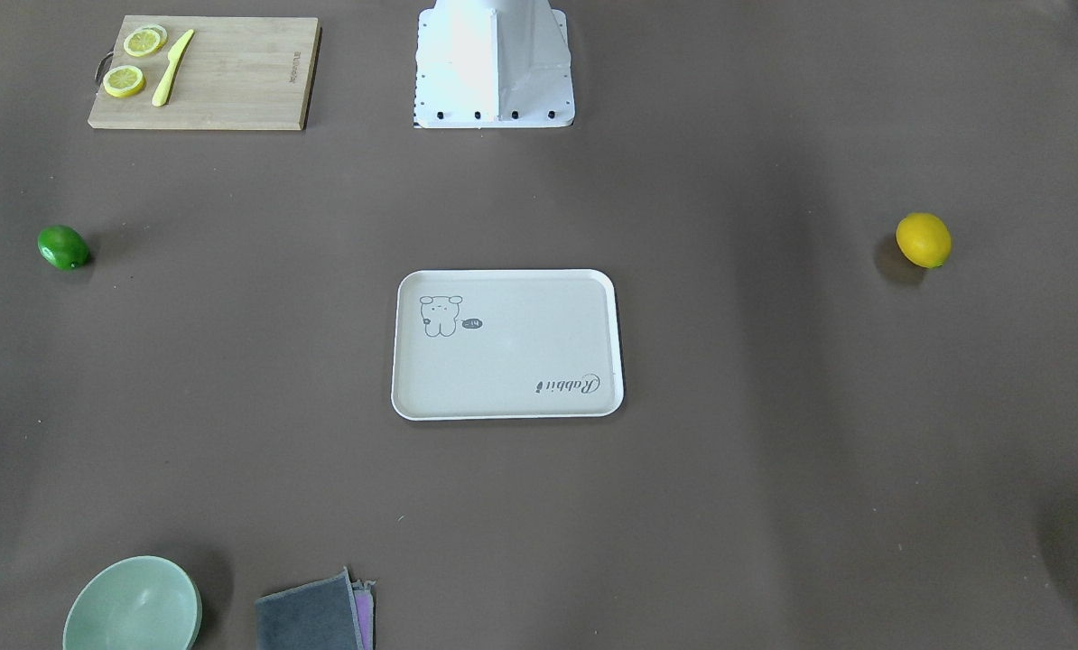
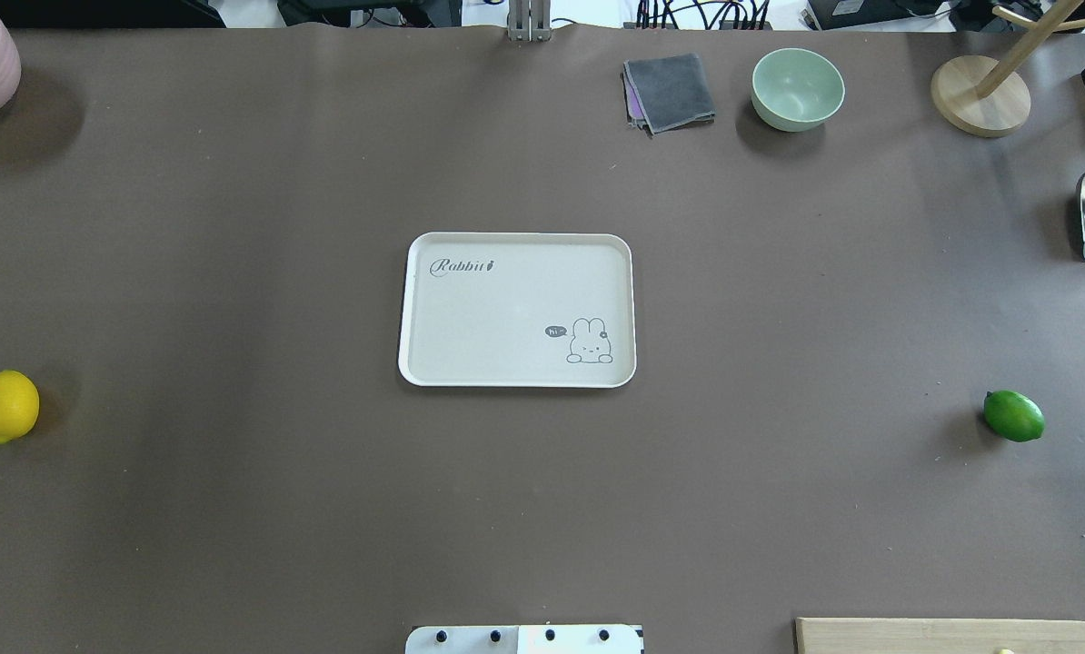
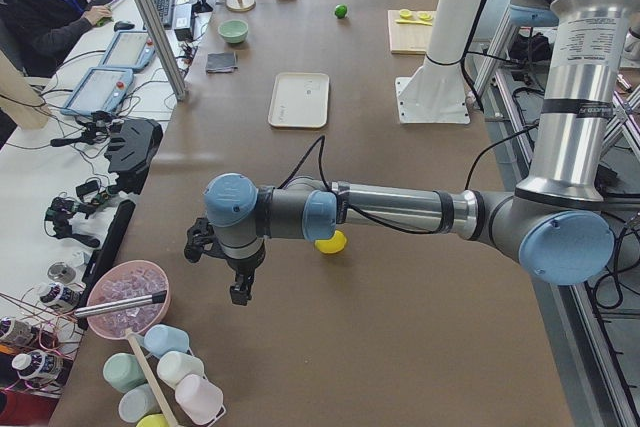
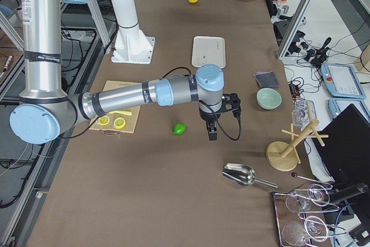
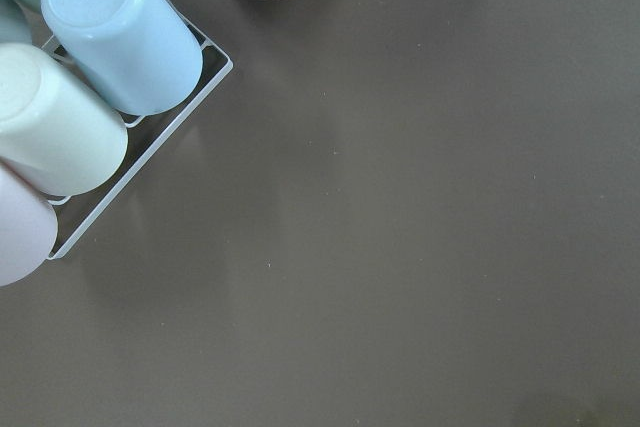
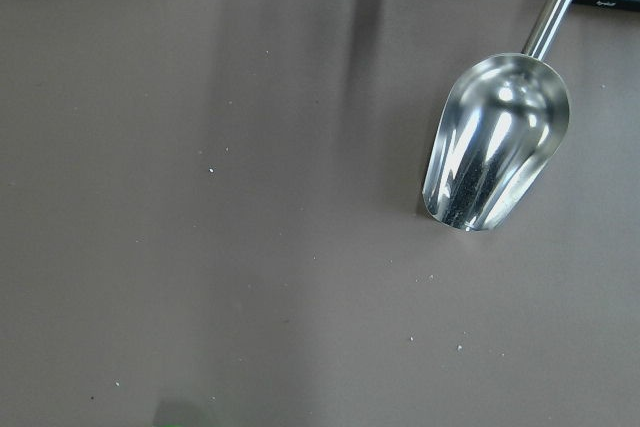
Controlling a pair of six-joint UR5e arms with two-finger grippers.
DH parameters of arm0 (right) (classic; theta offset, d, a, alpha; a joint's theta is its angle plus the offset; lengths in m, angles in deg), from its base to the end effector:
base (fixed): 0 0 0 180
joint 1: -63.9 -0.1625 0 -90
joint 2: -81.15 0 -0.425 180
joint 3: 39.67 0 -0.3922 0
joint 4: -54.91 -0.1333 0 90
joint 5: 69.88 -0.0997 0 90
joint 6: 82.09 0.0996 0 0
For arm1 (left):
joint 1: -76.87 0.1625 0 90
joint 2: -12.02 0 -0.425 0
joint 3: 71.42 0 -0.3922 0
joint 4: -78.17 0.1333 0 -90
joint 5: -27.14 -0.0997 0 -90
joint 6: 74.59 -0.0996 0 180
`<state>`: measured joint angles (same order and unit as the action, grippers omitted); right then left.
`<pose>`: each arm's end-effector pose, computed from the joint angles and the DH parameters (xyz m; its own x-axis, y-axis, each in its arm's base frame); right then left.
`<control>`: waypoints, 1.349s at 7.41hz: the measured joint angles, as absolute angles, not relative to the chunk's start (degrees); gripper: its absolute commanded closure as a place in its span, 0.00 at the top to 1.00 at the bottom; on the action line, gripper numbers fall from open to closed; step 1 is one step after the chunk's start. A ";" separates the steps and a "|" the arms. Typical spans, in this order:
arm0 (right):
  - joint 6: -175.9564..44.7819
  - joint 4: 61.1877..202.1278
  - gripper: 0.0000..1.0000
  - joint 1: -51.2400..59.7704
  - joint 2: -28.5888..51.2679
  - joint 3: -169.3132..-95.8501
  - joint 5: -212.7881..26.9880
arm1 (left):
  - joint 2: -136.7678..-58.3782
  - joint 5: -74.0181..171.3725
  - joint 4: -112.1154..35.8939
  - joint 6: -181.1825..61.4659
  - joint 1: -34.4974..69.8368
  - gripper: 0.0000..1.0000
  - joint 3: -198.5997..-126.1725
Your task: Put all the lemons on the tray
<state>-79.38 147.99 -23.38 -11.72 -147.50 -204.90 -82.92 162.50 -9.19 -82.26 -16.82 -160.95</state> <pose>0.0405 -0.4721 0.5341 0.7006 -0.1326 0.7012 0.0133 0.9848 0.1729 -0.0964 -0.5244 0.6221 0.7050 0.1108 -0.7005 -0.0300 0.9915 0.1266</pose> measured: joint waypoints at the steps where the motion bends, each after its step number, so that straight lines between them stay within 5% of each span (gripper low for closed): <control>1: -79.12 148.00 1.00 -23.38 -11.81 -148.12 -204.67 | -82.60 162.66 -9.26 -82.23 -16.87 0.98 -161.24; 10: -59.48 148.08 1.00 -9.19 -5.72 -147.96 -204.01 | -82.66 165.02 -19.48 -62.84 -9.05 0.98 -162.92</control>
<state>-59.48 148.08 -9.19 -5.72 -147.96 -204.01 -82.66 165.02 -19.48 -62.84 -9.05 -162.92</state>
